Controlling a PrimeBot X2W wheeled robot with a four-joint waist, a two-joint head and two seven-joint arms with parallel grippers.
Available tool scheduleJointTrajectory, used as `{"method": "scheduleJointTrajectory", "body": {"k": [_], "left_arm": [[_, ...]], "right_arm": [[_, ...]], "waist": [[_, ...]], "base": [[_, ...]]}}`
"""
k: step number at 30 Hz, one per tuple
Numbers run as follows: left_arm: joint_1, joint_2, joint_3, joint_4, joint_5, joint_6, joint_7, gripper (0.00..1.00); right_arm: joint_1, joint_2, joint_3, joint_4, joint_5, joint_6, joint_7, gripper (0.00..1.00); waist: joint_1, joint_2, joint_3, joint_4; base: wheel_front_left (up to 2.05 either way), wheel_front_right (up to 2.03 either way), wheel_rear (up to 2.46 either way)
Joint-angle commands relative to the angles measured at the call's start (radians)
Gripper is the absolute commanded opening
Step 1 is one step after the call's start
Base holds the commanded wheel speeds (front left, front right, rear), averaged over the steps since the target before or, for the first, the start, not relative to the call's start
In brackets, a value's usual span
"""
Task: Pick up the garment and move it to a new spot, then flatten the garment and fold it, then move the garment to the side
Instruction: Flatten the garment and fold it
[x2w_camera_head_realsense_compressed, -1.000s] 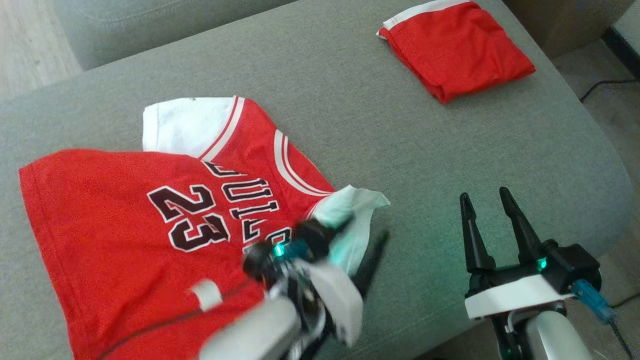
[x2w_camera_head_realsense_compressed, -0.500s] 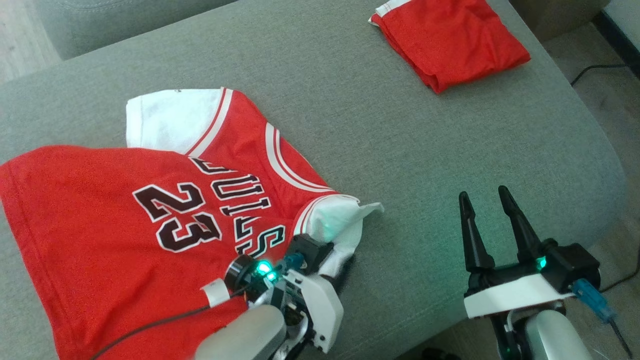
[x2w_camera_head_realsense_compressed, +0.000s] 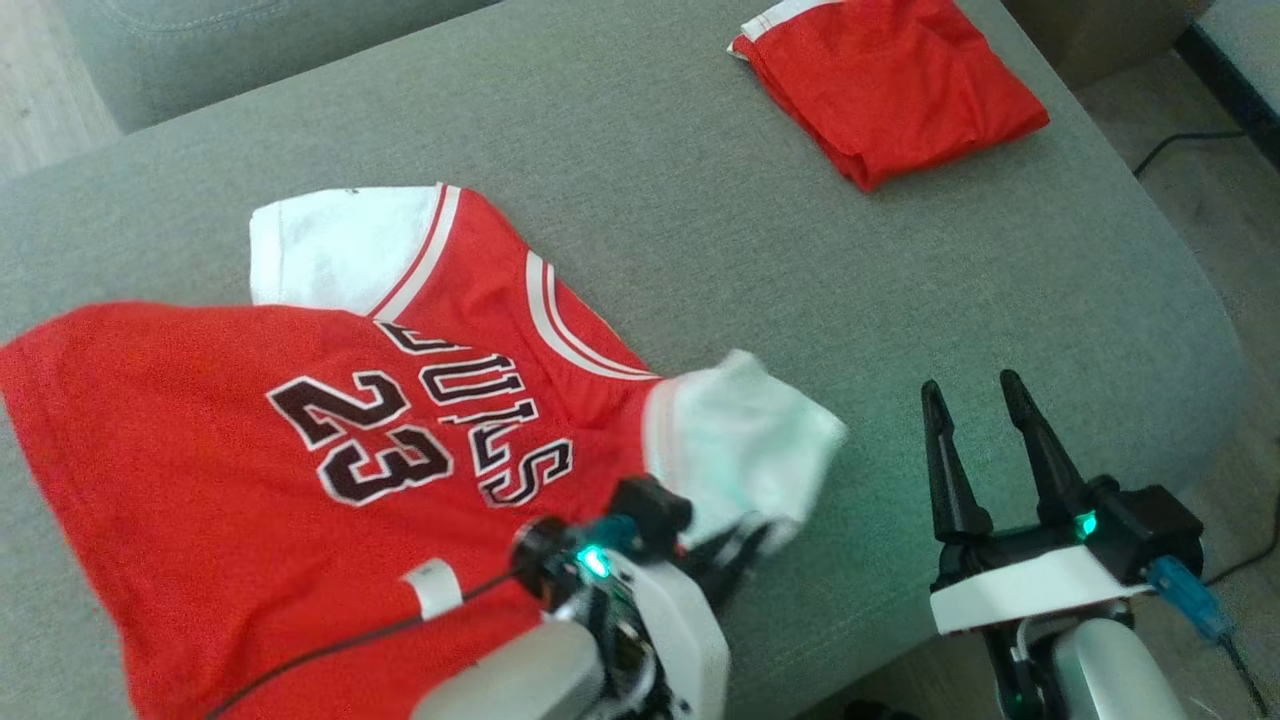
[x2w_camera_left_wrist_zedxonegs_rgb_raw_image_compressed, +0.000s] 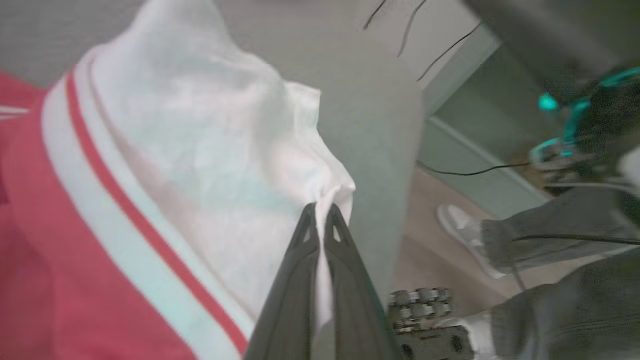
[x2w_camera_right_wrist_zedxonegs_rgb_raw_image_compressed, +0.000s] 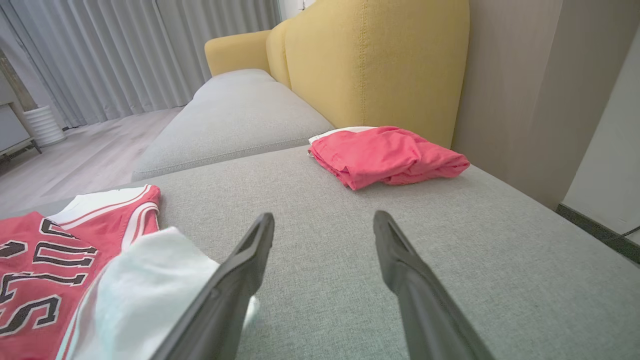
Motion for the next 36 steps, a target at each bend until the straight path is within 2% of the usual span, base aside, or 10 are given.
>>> {"method": "scheduleJointTrajectory", "body": {"k": [1,3,4,5,6,13,18,24,30,36], "left_arm": [[-0.006,-0.003,0.003,-0.062,-0.005,-0.023,0.002,0.00],[0.013,0.006,-0.010,-0.102,-0.024,-0.050,0.013,0.00],[0.020,0.013,-0.020,-0.115,-0.028,-0.061,0.016,0.09],[0.030,0.018,-0.023,-0.120,-0.035,-0.065,0.016,0.59],[0.036,0.022,-0.025,-0.123,-0.035,-0.065,0.013,1.00],[0.073,0.039,0.032,-0.159,-0.032,-0.021,-0.096,1.00],[0.137,0.101,0.162,-0.228,-0.013,0.104,-0.260,1.00],[0.229,0.179,0.268,-0.274,0.006,0.214,-0.381,1.00],[0.338,0.229,0.361,-0.291,0.038,0.287,-0.426,1.00],[0.472,0.211,0.519,-0.315,0.107,0.321,-0.432,1.00]], "right_arm": [[-0.023,-0.005,0.014,-0.025,0.004,0.008,-0.011,1.00],[-0.023,-0.005,0.013,-0.024,0.003,0.008,-0.011,1.00],[-0.023,-0.005,0.014,-0.023,0.002,0.008,-0.011,1.00],[-0.023,-0.005,0.014,-0.023,0.002,0.008,-0.011,1.00],[-0.023,-0.005,0.015,-0.023,0.001,0.008,-0.011,1.00],[-0.013,-0.005,-0.001,-0.027,-0.010,0.008,-0.011,1.00],[-0.004,-0.005,-0.044,-0.051,-0.038,0.008,-0.011,1.00],[0.001,-0.005,-0.084,-0.080,-0.078,0.008,-0.011,1.00],[0.025,-0.005,-0.093,-0.075,-0.124,0.008,-0.011,1.00],[0.057,-0.005,-0.081,-0.054,-0.144,0.008,-0.011,1.00]], "waist": [[0.0000,0.0000,-0.003,0.002],[0.0000,0.0000,-0.007,0.004],[0.0000,0.0000,-0.008,0.005],[0.0000,0.0000,-0.010,0.006],[0.0000,0.0000,-0.011,0.007],[0.0000,0.0000,-0.031,0.033],[0.0000,0.0000,-0.062,0.080],[0.0000,0.0000,-0.102,0.158],[0.0000,0.0000,-0.161,0.266],[0.0000,0.0000,-0.212,0.348]], "base": [[0.00,0.00,0.00],[0.00,0.00,0.00],[0.00,0.00,0.00],[0.00,0.00,0.00],[0.00,0.00,0.00],[0.00,0.00,0.00],[0.00,0.00,0.00],[0.00,0.00,0.00],[0.00,0.00,0.00],[0.00,0.00,0.00]]}}
